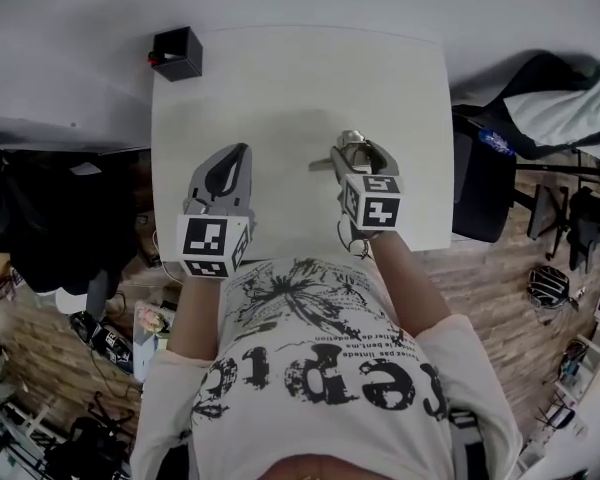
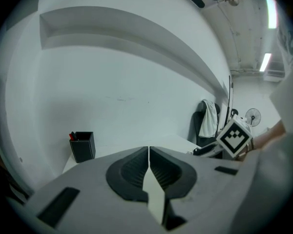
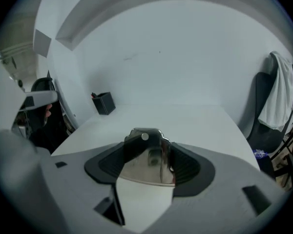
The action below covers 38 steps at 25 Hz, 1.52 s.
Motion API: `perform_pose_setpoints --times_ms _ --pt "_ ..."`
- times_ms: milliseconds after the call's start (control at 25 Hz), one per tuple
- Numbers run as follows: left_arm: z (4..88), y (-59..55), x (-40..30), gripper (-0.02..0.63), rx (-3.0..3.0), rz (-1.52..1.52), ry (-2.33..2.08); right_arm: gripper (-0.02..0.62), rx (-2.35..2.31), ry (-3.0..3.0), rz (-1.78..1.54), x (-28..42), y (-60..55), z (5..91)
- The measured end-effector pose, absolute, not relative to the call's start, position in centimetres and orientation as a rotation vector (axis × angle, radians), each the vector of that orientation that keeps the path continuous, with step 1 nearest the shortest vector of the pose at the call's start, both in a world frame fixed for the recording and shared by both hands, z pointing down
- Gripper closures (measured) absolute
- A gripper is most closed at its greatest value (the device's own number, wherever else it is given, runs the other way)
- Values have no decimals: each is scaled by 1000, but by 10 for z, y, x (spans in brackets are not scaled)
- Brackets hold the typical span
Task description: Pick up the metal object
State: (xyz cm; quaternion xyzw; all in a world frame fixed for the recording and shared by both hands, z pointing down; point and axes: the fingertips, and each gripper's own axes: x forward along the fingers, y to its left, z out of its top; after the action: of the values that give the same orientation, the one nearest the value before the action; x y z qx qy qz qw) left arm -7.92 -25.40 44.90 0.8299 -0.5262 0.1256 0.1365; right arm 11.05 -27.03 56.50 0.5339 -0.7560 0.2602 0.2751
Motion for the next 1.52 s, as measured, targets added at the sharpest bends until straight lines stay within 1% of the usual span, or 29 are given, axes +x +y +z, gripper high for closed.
perform_pose_setpoints --times_ms 240,520,760,1000,1520 --pt "420 -251 -75 595 2481 345 -1528 316 1524 -2183 573 96 -282 491" --pt "376 -252 -79 595 2574 300 -1574 316 1621 -2371 291 85 -282 399" --pt "343 -258 -78 595 2625 236 -1640 316 1662 -2504 121 90 -273 349" --pt "313 -258 -80 595 2658 147 -1666 316 1699 -2518 94 95 -263 324" --pt "313 -261 -69 595 2654 183 -1657 316 1677 -2521 54 96 -269 330"
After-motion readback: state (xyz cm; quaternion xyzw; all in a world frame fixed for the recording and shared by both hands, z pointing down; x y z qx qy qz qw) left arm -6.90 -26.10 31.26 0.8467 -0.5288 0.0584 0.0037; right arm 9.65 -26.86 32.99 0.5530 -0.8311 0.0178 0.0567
